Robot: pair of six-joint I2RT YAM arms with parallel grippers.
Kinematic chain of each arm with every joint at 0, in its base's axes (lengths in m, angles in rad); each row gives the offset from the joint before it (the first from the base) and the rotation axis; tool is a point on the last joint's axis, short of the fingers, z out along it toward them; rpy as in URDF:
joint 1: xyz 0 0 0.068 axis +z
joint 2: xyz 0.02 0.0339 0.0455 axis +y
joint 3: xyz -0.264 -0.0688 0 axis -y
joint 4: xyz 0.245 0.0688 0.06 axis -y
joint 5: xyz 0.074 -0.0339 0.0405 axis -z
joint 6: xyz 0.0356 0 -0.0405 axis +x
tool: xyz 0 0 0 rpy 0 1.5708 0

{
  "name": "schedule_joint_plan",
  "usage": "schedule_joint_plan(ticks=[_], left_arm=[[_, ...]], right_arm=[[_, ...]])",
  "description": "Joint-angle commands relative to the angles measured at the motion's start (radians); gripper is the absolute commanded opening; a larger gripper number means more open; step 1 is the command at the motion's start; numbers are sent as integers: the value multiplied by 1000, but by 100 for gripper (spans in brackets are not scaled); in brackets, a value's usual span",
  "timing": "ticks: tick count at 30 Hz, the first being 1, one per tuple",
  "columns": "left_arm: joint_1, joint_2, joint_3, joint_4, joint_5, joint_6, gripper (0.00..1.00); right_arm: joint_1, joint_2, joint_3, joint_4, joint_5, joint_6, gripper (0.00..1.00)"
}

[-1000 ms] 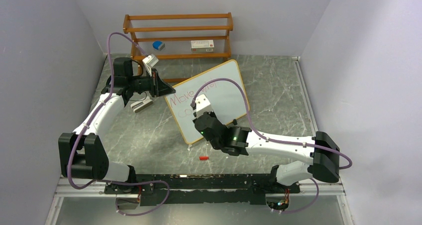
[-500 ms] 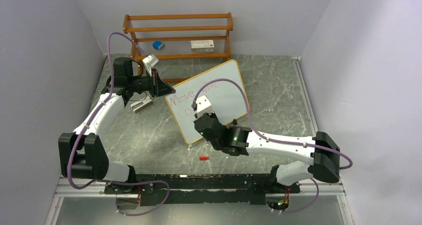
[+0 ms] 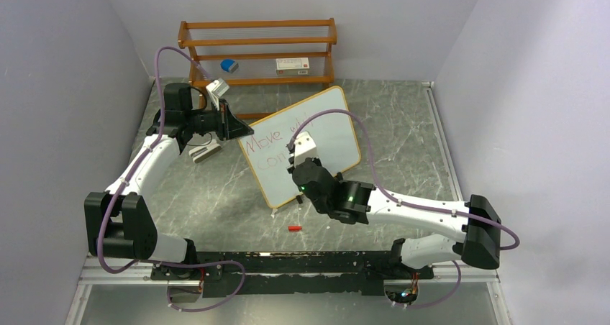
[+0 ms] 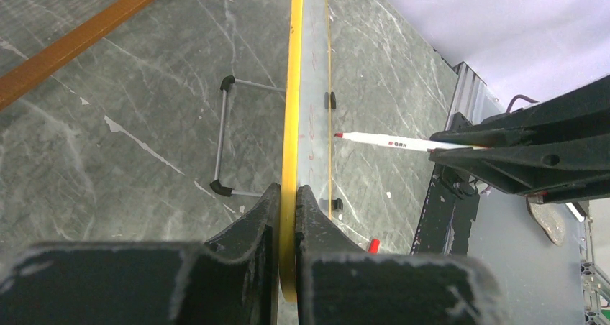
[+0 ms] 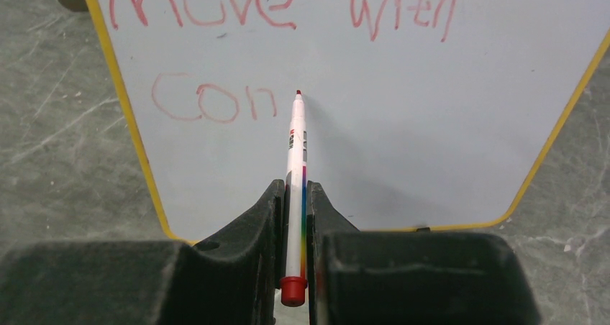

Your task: Write a sentence on the whiteboard

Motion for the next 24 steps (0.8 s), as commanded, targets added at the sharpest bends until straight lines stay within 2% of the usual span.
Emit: schedule_joint_plan(ticks=[1,24], left_arm=[[-2,-4,-1,-21,-48,61,5],[-2,-3,1,-21,-43,63,5]], right_arm=[[-25,-10,-9,60,16,-20,0],[-59,59,16,111,-46,-59,0]])
